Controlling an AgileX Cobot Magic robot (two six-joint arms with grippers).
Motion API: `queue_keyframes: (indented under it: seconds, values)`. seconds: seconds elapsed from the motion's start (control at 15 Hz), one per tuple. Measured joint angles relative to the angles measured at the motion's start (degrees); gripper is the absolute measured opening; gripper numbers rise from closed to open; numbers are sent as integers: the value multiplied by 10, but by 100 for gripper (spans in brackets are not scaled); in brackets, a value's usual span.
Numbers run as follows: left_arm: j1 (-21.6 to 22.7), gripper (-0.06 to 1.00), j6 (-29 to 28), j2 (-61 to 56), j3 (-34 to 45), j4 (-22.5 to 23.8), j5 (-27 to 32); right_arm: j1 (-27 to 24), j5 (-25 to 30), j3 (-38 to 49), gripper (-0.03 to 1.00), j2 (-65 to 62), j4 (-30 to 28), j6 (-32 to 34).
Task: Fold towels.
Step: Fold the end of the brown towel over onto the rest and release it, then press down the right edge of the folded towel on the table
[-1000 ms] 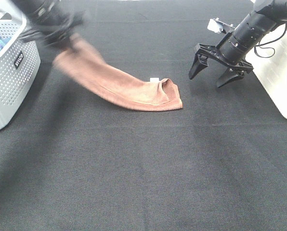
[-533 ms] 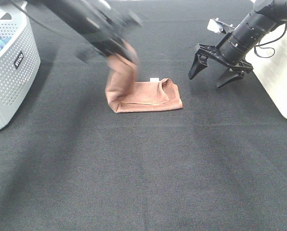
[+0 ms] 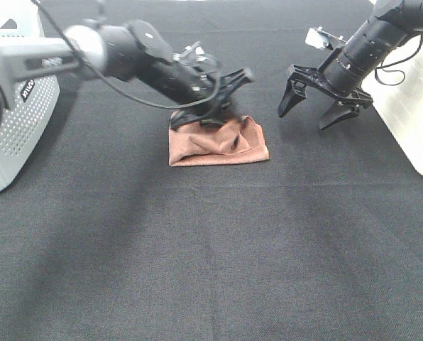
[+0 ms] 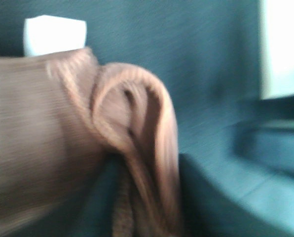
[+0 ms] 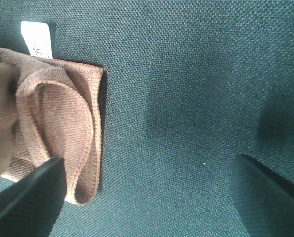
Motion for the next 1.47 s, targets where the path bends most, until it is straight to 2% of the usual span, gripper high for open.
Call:
queue_keyframes:
  seconds: [0.13,0.2,0.33,0.53,0.73,0.93,1.0,1.27,1.47]
  values:
    - [-5,53,4,1,0,-52,-28,0,0,0,85,0,1,0]
    - [-5,53,4,1,0,-52,-28,0,0,0,85,0,1,0]
    - [-5,54,26,1,0,-83,-28,0,0,0,85,0,5,0]
    - [1,54,69,-5,0,-89,-8,0,8,0,85,0,33,-2]
    - [52,54,125,-45,0,-61,9,0,32,0,85,-1,129,-48]
    - [121,54,133,-84,-2,-44,23,23,44,-6,85,-9,292,-110]
    - [139,54,134,-91,-2,-42,38,41,34,-6,85,-10,317,-124]
    - [156,54,134,-92,-2,-37,83,107,-51,-6,85,-6,350,-142]
    - [156,54,134,-92,-2,-37,96,107,-49,-6,85,47,388,-166]
